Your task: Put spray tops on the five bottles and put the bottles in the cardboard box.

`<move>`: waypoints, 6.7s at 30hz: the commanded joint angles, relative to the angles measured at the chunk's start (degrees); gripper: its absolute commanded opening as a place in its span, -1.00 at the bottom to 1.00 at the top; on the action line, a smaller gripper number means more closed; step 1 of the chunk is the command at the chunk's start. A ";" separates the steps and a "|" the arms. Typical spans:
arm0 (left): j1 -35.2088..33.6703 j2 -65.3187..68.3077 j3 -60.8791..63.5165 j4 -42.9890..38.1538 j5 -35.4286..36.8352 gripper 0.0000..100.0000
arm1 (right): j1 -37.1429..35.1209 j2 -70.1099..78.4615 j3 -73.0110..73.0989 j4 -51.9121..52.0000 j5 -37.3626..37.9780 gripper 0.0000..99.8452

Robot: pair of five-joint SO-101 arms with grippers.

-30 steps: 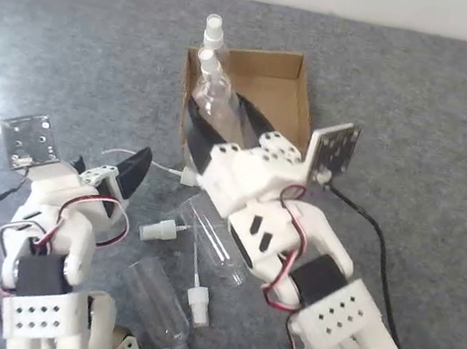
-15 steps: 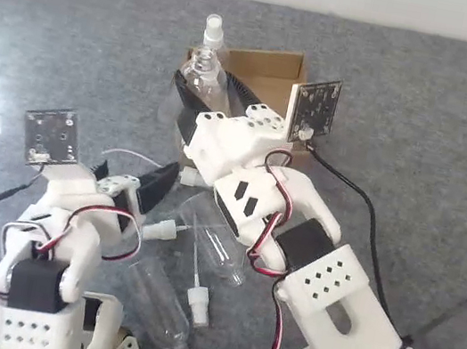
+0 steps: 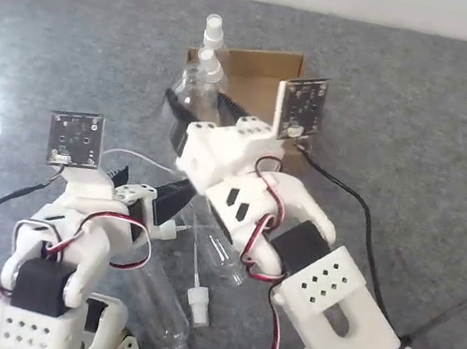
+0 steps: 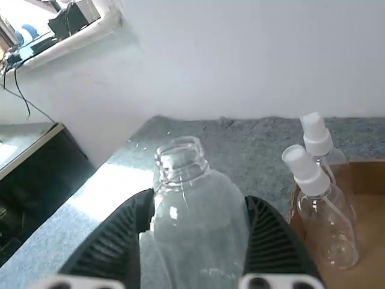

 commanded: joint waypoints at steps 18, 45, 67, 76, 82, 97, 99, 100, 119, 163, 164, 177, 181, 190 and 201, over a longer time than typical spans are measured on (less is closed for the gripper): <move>-5.89 -0.44 5.14 -11.08 0.62 -0.26 | -2.68 -6.55 -3.78 12.18 -0.35 -0.85; -14.86 -0.44 6.02 -10.81 0.62 -0.26 | 3.56 -7.25 -4.84 23.34 12.57 -0.85; -17.67 0.09 5.49 -8.35 -4.48 -0.34 | 11.56 -17.54 -0.62 44.70 15.82 -0.85; -17.41 0.09 2.24 -4.13 -7.38 -0.34 | 17.36 -17.45 3.34 44.70 15.82 -0.85; -16.44 0.09 2.42 -4.04 -13.19 -0.35 | 18.15 -17.45 5.19 43.38 15.82 -0.85; -12.57 0.18 -1.01 -1.32 -21.71 -0.40 | 24.40 -17.45 13.10 30.64 15.82 -0.85; -12.57 0.18 -1.10 -1.32 -23.30 -0.40 | 24.40 -17.45 13.10 30.64 15.82 -0.85; -12.57 0.18 -1.19 -1.41 -24.18 -0.41 | 24.40 -17.45 13.10 30.64 15.82 -0.85; -12.48 5.89 -3.91 -3.69 -26.99 -0.51 | 24.48 -17.45 13.10 30.90 15.82 -0.85; -12.48 79.03 -24.31 -36.22 -23.65 -0.51 | 24.40 -17.45 14.33 30.46 15.82 -0.85; -12.48 79.12 -24.40 -35.52 -24.53 -0.51 | 24.40 -17.45 14.33 30.46 15.82 -0.85; -12.48 78.95 -24.48 -21.98 -29.10 -0.51 | 24.40 -17.45 14.33 30.46 15.82 -0.85; -13.01 78.95 -27.30 -18.02 -28.57 -0.51 | 24.40 -17.45 14.33 30.46 15.82 -0.85; -13.10 79.65 -38.02 -17.58 -20.04 -0.50 | 24.40 -17.45 14.33 30.46 15.82 -0.85; -12.75 90.46 -43.47 -19.60 -19.78 -0.51 | 24.40 -17.45 14.33 30.46 17.93 -0.85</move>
